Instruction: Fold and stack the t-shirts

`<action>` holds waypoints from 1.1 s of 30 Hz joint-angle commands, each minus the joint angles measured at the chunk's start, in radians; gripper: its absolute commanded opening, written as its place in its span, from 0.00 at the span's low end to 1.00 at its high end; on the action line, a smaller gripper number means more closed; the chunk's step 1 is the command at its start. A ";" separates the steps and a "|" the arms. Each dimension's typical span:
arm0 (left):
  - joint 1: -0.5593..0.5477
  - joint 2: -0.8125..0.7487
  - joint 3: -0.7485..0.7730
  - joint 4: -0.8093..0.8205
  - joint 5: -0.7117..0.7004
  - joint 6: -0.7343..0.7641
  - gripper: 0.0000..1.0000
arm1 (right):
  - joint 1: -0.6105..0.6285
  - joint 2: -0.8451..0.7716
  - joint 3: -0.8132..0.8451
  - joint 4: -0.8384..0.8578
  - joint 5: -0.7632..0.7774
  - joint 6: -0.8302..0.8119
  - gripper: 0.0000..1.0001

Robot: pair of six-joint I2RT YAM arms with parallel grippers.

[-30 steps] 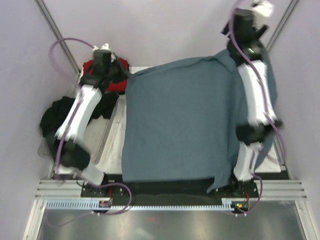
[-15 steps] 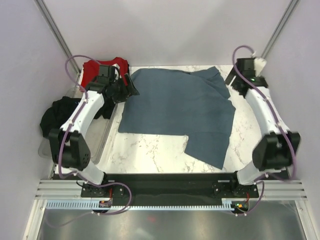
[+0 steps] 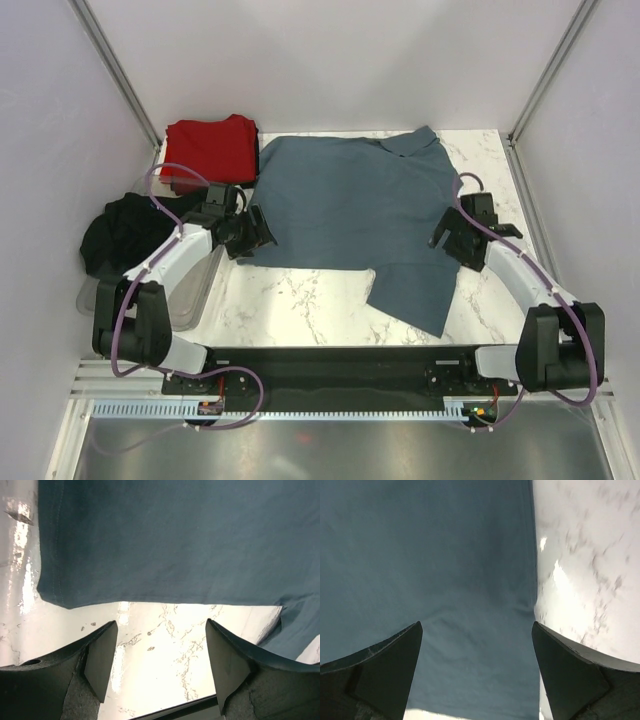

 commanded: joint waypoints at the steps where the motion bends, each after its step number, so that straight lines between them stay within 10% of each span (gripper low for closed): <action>1: -0.002 -0.045 -0.016 0.072 -0.035 -0.018 0.78 | -0.007 -0.071 -0.076 0.057 -0.154 0.043 0.98; 14: -0.010 -0.085 -0.082 0.103 0.002 -0.044 0.77 | -0.248 0.188 -0.219 0.142 -0.302 -0.024 0.98; 33: -0.157 -0.205 -0.269 0.114 -0.265 -0.224 0.73 | -0.385 -0.223 -0.185 -0.097 -0.192 0.009 0.96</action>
